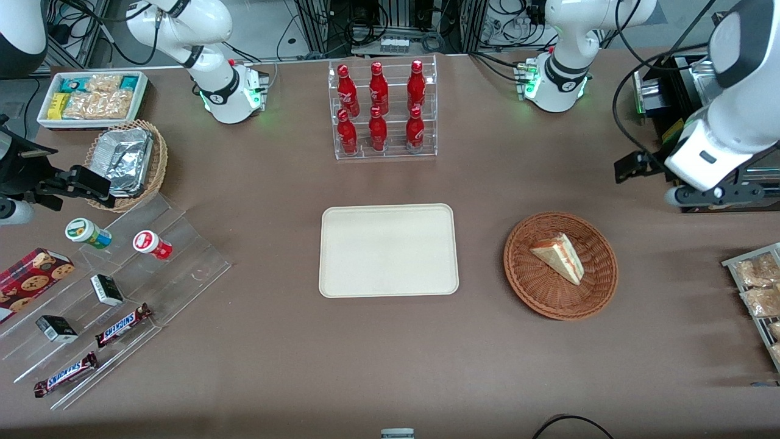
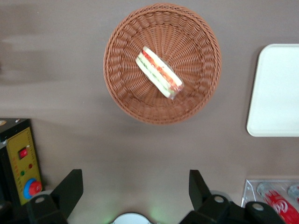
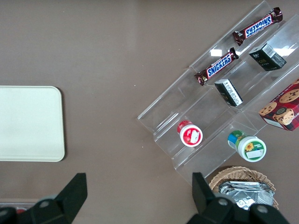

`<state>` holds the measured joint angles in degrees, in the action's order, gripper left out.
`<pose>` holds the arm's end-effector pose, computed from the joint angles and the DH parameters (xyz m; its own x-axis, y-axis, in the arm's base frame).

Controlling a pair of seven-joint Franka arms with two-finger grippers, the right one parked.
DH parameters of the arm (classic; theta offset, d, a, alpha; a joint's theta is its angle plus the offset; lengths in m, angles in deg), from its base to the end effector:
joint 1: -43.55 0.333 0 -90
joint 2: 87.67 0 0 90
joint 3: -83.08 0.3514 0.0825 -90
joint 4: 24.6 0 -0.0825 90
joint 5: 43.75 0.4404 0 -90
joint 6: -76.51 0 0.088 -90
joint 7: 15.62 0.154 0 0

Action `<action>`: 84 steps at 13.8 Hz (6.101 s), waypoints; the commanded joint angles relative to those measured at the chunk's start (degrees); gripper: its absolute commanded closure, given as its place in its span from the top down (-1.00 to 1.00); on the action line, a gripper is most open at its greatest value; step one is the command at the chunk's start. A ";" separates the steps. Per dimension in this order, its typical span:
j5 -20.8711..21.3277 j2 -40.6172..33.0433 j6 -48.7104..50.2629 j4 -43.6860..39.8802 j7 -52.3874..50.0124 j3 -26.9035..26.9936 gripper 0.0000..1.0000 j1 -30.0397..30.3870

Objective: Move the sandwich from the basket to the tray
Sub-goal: 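Move the left gripper over the sandwich in the wicker basket, then lower the left gripper and close it on the sandwich wedge, then lift the sandwich and carry it over the cream tray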

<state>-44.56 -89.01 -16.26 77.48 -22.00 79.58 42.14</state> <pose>0.5858 -0.0527 0.5205 0.9899 0.0274 -0.1392 0.0272 -0.9996 -0.0030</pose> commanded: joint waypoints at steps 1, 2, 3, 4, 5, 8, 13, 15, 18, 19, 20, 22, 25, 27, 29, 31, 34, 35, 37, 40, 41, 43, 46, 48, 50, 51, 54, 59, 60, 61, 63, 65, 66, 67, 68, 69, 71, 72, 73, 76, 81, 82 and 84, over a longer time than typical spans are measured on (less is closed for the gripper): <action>-0.60 -0.77 -4.68 3.91 0.49 0.78 1.00 -0.53; -0.60 -0.42 -6.79 5.14 0.23 0.78 1.00 -0.53; -0.60 -0.33 -8.90 6.37 0.06 0.78 1.00 -0.53; -0.68 0.02 -10.57 7.51 -0.03 0.78 1.00 -0.53; -0.60 0.46 -11.89 8.22 -0.29 0.78 1.00 -0.53; -0.60 1.07 -16.90 11.38 -4.07 0.78 1.00 -0.53; -0.25 4.50 -21.74 12.97 -13.52 0.69 1.00 -0.53; -0.25 5.47 -22.45 12.97 -17.86 0.52 1.00 -0.61; -0.25 6.70 -23.59 13.06 -23.74 0.52 1.00 -1.58; -0.16 7.14 -24.99 13.41 -26.72 0.60 1.00 -2.19; -0.07 7.14 -26.13 14.28 -29.19 0.60 1.00 -2.54; 0.28 7.23 -28.77 15.69 -33.32 0.51 1.00 -3.51; 0.54 7.32 -32.72 17.62 -37.20 0.51 1.00 -4.31; 1.59 7.32 -35.18 19.55 -37.74 0.51 1.00 -4.39; 1.69 8.02 -38.52 21.23 -39.75 0.51 1.00 -4.48; 1.78 8.98 -40.38 22.20 -41.07 0.51 1.00 -5.36; 1.78 10.39 -41.52 22.46 -43.89 0.43 1.00 -5.45; 1.78 10.74 -42.13 22.46 -44.07 0.43 1.00 -5.45; 1.78 11.88 -43.36 22.46 -44.24 0.43 1.00 -5.45; 1.78 13.55 -45.21 22.38 -45.73 0.43 1.00 -5.45; 1.78 13.82 -45.56 22.46 -45.82 0.34 1.00 -5.62; 1.78 14.69 -46.27 22.46 -46.26 0.34 1.00 -5.97; 1.78 15.66 -47.06 22.46 -47.41 0.34 1.00 -5.98; 1.78 16.36 -47.06 22.46 -47.41 0.34 1.00 -5.98; 1.78 17.07 -48.02 22.55 -47.41 0.34 1.00 -5.98; 1.69 17.59 -48.46 22.64 -47.58 0.34 0.96 -5.98; 1.78 18.39 -49.43 22.64 -53.45 0.08 0.23 -6.06; 2.65 18.30 -49.35 22.47 -55.05 -0.19 -1.00 -6.94; 4.31 18.39 -49.17 22.38 -55.05 -0.28 -1.00 -6.94; 5.28 18.39 -48.91 22.29 -54.71 -0.28 -1.00 -6.85; 5.99 18.39 -47.69 21.15 -54.18 -0.19 -1.00 -6.94; 8.62 18.30 -43.66 19.22 -53.56 -0.19 -1.00 -7.03; 9.85 18.30 -39.98 17.82 -51.30 -0.19 -1.00 -7.03; 10.21 18.13 -36.64 16.76 -48.84 -0.28 -1.00 -7.20; 10.21 18.04 -34.60 15.88 -46.55 -0.36 -1.00 -7.29; 10.21 17.69 -32.93 15.26 -44.79 -0.36 -1.00 -8.42; 10.30 17.60 -30.46 14.03 -42.93 -0.36 -1.00 -10.80; 10.48 17.51 -29.15 13.24 -42.66 -0.28 -1.00 -12.38; 11.61 17.51 -27.48 12.54 -41.27 -0.36 -1.00 -13.61; 11.97 16.72 -21.85 10.17 -34.16 -0.45 -1.00 -17.48; 8.55 17.07 -22.19 7.00 -33.17 -4.39 -1.00 -20.83; 7.41 17.86 -22.36 5.86 -32.73 -5.71 -1.00 -20.83; 5.56 20.14 -22.80 2.71 -32.47 -8.61 -1.00 -20.83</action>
<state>-37.29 -71.34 -39.61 84.14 -55.94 72.77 21.47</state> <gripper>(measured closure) 0.850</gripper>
